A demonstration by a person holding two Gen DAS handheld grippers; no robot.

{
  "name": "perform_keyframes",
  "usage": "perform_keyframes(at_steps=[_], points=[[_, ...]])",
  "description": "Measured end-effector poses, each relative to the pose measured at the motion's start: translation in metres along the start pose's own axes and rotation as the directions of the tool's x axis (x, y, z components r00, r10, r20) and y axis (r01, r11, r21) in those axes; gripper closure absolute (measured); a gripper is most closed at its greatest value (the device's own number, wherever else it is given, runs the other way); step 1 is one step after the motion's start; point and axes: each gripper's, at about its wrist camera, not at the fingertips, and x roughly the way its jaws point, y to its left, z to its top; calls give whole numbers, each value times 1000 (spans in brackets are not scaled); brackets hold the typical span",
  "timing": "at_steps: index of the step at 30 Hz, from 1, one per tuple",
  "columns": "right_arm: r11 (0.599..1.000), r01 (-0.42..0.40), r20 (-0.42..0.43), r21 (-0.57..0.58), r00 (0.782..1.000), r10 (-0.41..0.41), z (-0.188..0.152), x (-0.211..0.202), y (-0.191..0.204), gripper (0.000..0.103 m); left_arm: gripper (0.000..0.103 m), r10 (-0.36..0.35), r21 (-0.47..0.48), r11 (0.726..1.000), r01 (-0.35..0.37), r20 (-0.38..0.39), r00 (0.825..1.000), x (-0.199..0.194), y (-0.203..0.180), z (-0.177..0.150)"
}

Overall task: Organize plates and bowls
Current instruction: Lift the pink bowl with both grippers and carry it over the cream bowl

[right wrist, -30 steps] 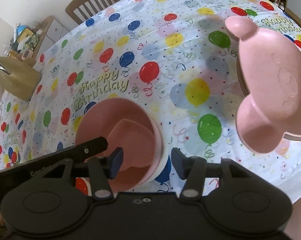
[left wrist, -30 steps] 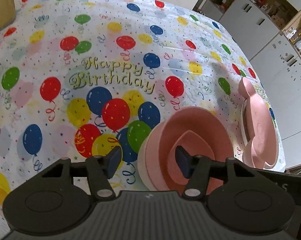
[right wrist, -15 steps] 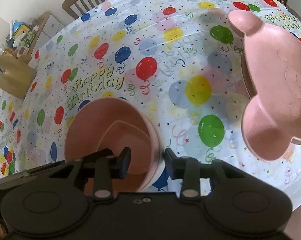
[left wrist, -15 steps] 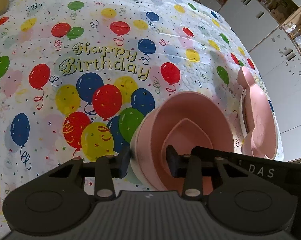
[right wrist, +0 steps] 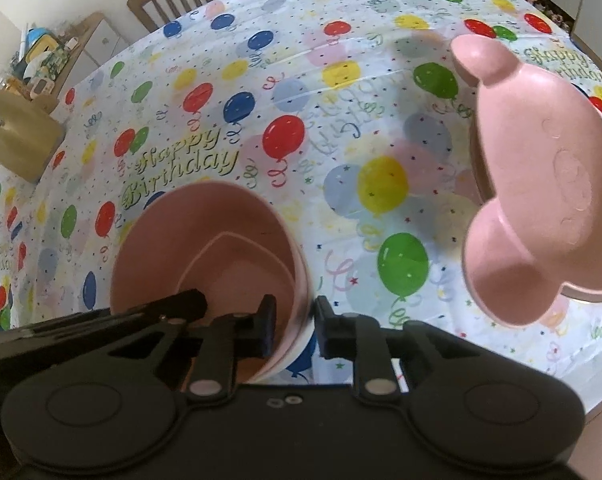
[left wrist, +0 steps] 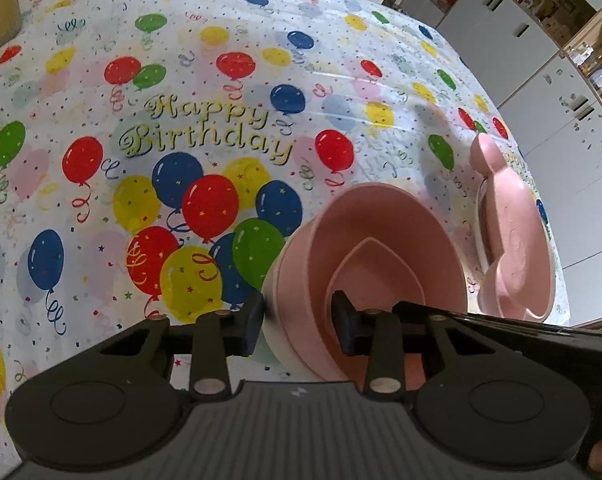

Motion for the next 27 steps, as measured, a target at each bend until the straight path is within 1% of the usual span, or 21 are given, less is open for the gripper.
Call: perform_keyframes(at_steps=[7,14,20,27], points=[[1000,-8,32,-17,999,8,6,-23,-8,85,67,-7,13,1000,6,44,999,-18,-24,7],[999,14,79,-48,997,-11,21,-56,-25,85,67,-18,40,999,15,86,996,-29,-69,20],[998,31,104,-47,994,-26,36,-78,-58,85,67,-36,70,997,29,101,994,-23,-114,29],[997,61,123,-48,991,-55,53,-96,-103,85,67,-54,97,994,45,91,994,-3,-166,37]])
